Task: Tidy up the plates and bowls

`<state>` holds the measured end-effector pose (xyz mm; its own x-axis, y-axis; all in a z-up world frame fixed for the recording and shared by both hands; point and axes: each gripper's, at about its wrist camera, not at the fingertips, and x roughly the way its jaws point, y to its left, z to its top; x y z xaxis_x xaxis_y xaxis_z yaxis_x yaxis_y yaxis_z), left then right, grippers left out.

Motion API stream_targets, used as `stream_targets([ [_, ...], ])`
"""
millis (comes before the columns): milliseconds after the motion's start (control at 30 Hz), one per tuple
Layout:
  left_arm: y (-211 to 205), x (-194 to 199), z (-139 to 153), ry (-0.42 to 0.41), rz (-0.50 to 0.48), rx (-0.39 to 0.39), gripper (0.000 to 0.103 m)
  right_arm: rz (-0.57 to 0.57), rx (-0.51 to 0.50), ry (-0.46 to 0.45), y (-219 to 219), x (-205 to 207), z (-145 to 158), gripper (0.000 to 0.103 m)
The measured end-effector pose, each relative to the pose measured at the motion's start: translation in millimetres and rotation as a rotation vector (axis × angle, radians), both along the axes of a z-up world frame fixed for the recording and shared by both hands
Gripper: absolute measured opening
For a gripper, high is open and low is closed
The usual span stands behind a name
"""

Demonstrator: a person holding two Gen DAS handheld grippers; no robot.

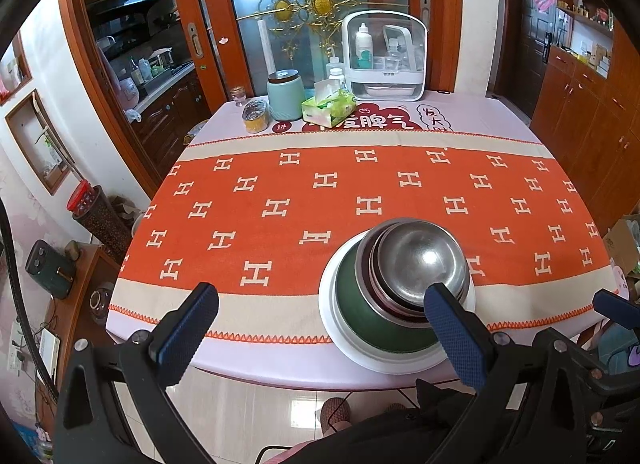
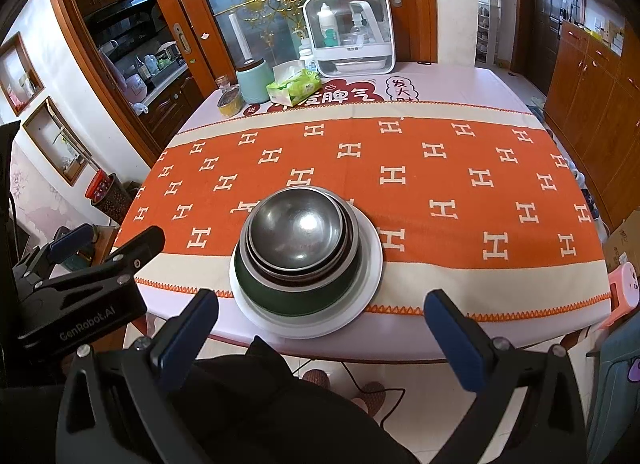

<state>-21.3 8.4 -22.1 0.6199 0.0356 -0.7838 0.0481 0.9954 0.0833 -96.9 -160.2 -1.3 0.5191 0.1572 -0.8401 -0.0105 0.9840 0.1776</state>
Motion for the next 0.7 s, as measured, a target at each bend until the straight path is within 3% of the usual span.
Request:
stream_targets([
  [700, -1.3, -3.1, 0.1, 0.000, -0.007, -0.002, 0.102, -0.002, 0.002, 0.007, -1.8, -6.0, -3.7, 0.103],
])
